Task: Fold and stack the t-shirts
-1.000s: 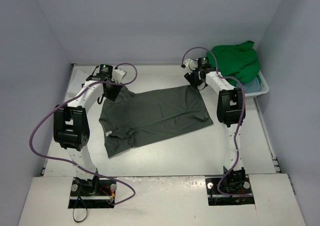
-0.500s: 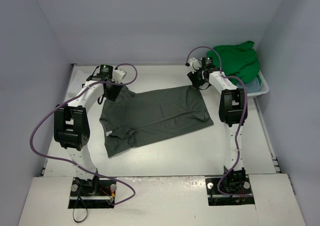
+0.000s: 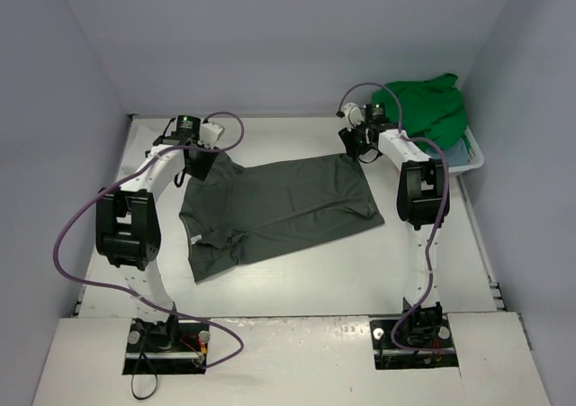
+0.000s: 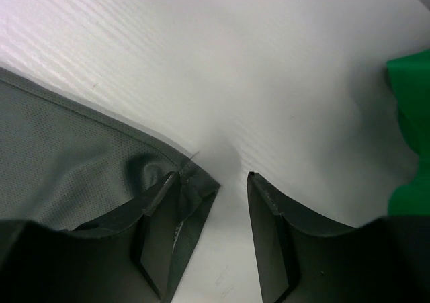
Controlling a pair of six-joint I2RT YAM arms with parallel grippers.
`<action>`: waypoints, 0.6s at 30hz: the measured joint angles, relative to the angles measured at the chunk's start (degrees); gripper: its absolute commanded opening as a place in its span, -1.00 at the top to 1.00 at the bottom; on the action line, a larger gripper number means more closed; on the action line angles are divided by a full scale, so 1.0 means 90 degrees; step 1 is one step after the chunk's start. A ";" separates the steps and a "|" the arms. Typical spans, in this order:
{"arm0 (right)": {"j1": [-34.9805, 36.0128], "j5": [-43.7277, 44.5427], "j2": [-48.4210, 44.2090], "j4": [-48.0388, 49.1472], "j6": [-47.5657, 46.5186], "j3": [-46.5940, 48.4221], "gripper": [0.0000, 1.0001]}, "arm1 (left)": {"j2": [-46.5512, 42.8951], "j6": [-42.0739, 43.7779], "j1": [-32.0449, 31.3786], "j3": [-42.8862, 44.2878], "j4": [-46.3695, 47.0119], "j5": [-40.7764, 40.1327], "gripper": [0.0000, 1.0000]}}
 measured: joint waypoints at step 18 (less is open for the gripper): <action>-0.0053 -0.0165 -0.0432 0.0425 0.0372 -0.0508 0.09 | -0.0007 -0.0070 0.0206 -0.0148 0.0121 0.0165 0.15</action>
